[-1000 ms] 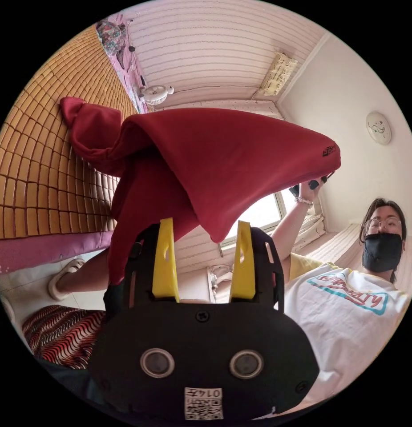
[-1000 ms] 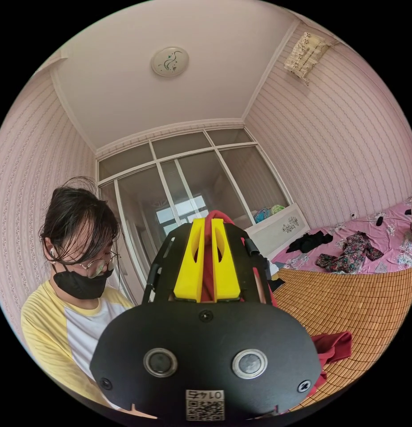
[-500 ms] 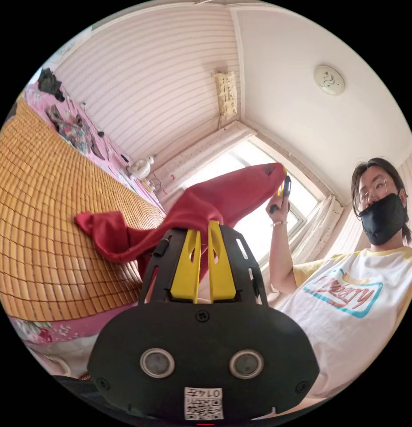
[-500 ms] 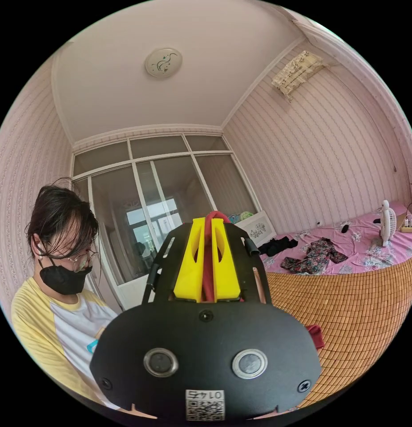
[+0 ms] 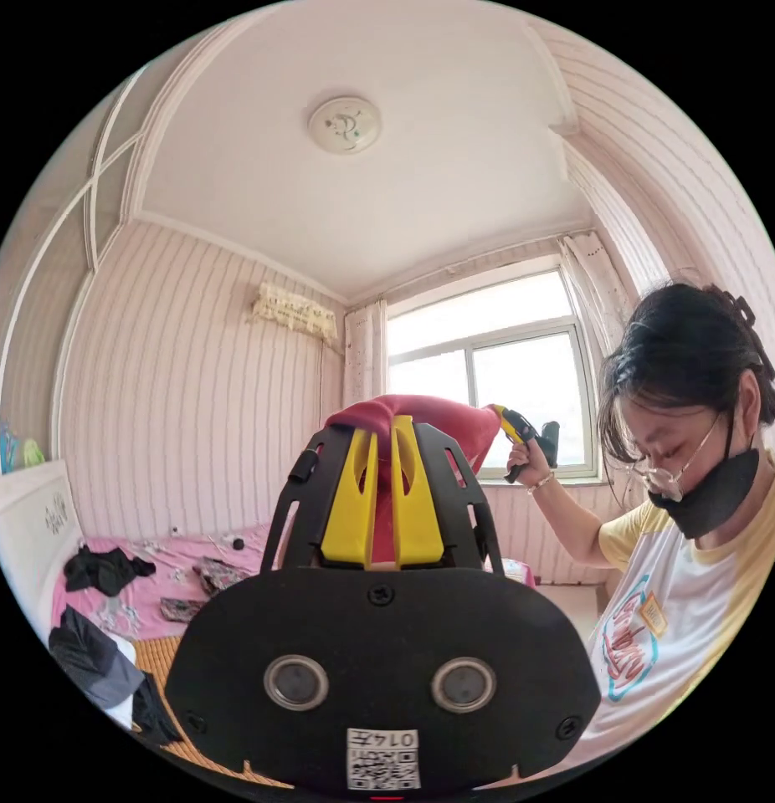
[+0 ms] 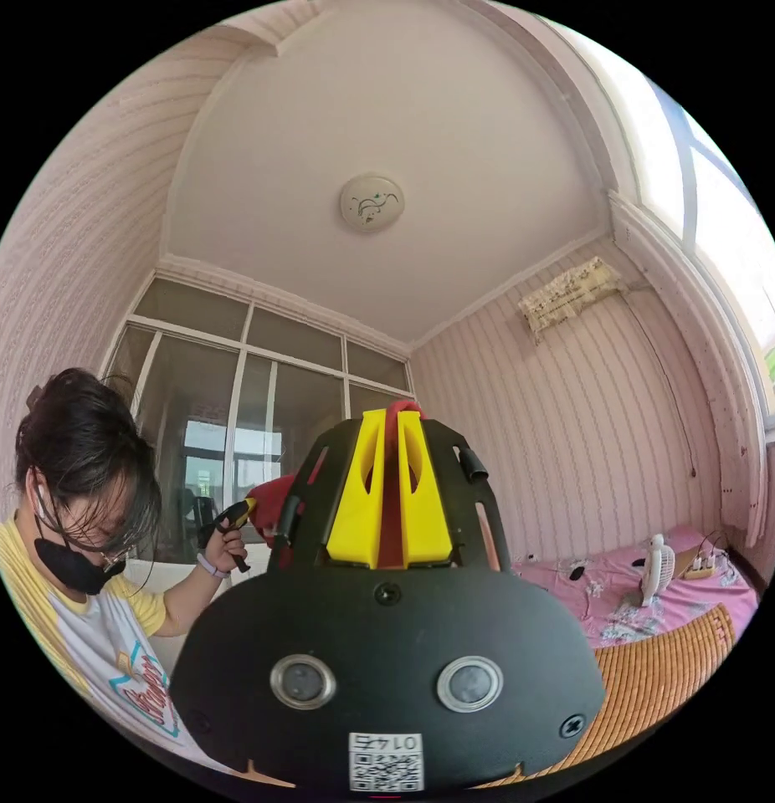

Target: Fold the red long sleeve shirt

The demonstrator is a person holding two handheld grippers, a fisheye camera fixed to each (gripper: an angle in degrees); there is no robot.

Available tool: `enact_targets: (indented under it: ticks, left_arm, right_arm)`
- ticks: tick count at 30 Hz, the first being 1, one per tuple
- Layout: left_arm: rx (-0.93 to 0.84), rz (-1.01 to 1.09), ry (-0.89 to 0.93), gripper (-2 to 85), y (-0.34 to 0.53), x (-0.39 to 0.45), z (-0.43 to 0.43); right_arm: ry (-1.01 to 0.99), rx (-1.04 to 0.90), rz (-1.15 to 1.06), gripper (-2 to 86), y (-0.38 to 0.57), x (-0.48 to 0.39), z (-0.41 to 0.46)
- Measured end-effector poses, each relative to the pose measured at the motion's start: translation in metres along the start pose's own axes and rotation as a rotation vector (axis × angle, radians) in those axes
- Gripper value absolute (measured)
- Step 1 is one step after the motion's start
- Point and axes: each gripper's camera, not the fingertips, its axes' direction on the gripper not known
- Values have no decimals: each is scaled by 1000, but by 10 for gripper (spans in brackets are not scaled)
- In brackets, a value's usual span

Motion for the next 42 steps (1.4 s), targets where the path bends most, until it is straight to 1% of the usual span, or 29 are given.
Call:
enact_targets:
  ticks: [2,6,8,10,13,15,16,17,18,19,20,21,23,25,27,30,31,33,34,36,37,38,39,40,41,42]
  left_arm:
    - [86,64,1,-6,-43,26,-15]
    - [177,164,-30,-6,-93,64,-39]
    - [202,209,-51,-6,-116,77,-46]
    - [185,188,-55,-6,-125,69,-42]
    - [80,45,-59,-6,-116,26,-16]
    - [-12,-69,-99,-6,-95,-12,6]
    - [-93,-145,-137,-6,-75,-40,26]
    - [-188,-214,-184,-6,-52,-67,48]
    - [-243,-246,-197,-6,-39,-81,60]
    - [-334,-319,-219,-6,-15,-108,80]
    - [-369,-399,-231,-6,8,-129,96]
    - [-377,-424,-239,-6,15,-137,103]
    - [-363,-425,-286,-6,21,-154,125]
    - [-307,-405,-277,-6,7,-162,136]
    - [-260,-375,-252,-6,-12,-166,146]
    - [-238,-281,-217,-5,-24,-165,162]
    - [-242,-261,-199,-5,-17,-167,167]
    - [-278,-268,-188,-5,7,-176,173]
    - [-319,-289,-189,-5,32,-185,175]
    - [-403,-335,-195,-4,80,-201,177]
    - [-472,-381,-198,-3,119,-211,177]
    - [-544,-435,-206,-2,162,-219,174]
    - [-582,-458,-208,-1,185,-221,172]
    - [-648,-506,-206,0,233,-224,167]
    - [-702,-575,-209,1,282,-225,157]
    - [-721,-628,-215,1,308,-225,150]
  right_arm:
    - [-11,55,-68,13,-19,-21,0]
    - [-78,135,-196,12,-62,-70,0]
    - [-60,131,-231,12,-76,-86,5]
    - [-27,90,-254,12,-81,-92,19]
    - [39,-82,-182,12,-63,-63,69]
    - [129,-253,-87,12,-20,-17,117]
    - [159,-291,-71,12,-6,-5,129]
    - [220,-368,-55,12,24,17,153]
    - [280,-446,-34,12,54,40,176]
    - [300,-477,-5,12,66,52,186]
    - [316,-501,84,12,85,77,201]
    - [324,-471,192,12,93,98,211]
    - [322,-390,262,12,87,115,223]
    - [304,-297,237,12,65,116,231]
    - [257,-171,151,12,40,110,231]
    - [179,-43,86,12,42,107,213]
    - [165,-35,88,12,49,109,209]
    - [128,-56,99,13,96,119,189]
    - [124,-75,106,13,111,122,183]
    - [157,-204,155,13,184,135,160]
    - [175,-250,172,13,204,139,155]
    - [221,-357,225,13,246,147,144]
    - [269,-478,283,14,291,152,132]
    - [293,-542,305,15,314,154,127]
    - [344,-695,343,16,361,159,117]
    - [387,-854,415,17,408,164,106]
